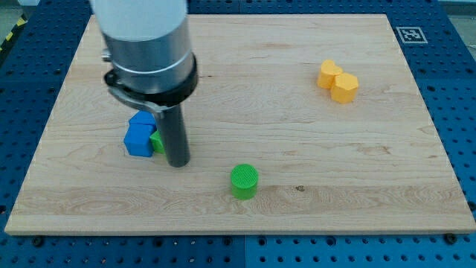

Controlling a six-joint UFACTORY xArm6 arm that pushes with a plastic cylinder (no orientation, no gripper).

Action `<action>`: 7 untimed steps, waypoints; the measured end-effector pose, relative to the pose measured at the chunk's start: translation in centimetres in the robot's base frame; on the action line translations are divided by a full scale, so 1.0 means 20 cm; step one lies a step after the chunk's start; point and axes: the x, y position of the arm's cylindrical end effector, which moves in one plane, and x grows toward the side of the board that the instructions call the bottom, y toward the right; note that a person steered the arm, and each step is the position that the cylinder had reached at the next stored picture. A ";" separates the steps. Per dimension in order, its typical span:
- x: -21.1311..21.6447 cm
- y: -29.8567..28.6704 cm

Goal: Push the green circle into the green star

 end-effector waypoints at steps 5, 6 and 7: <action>0.34 0.72; 0.25 0.62; 0.18 0.41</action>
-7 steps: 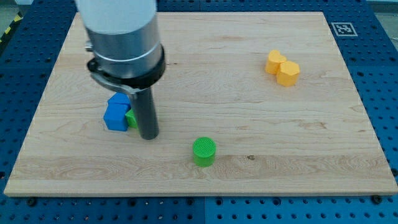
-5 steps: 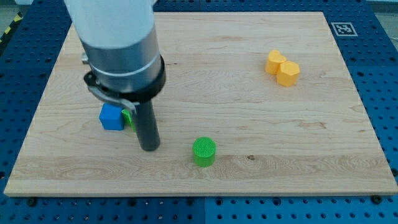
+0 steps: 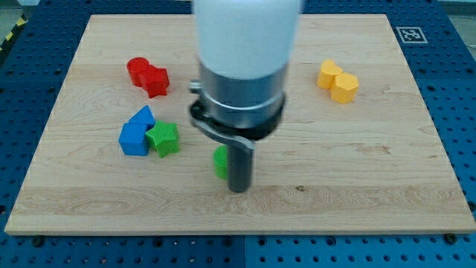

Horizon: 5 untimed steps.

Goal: Push the green circle into the green star

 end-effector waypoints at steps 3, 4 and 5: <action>-0.26 -0.01; -0.37 -0.13; -0.45 -0.14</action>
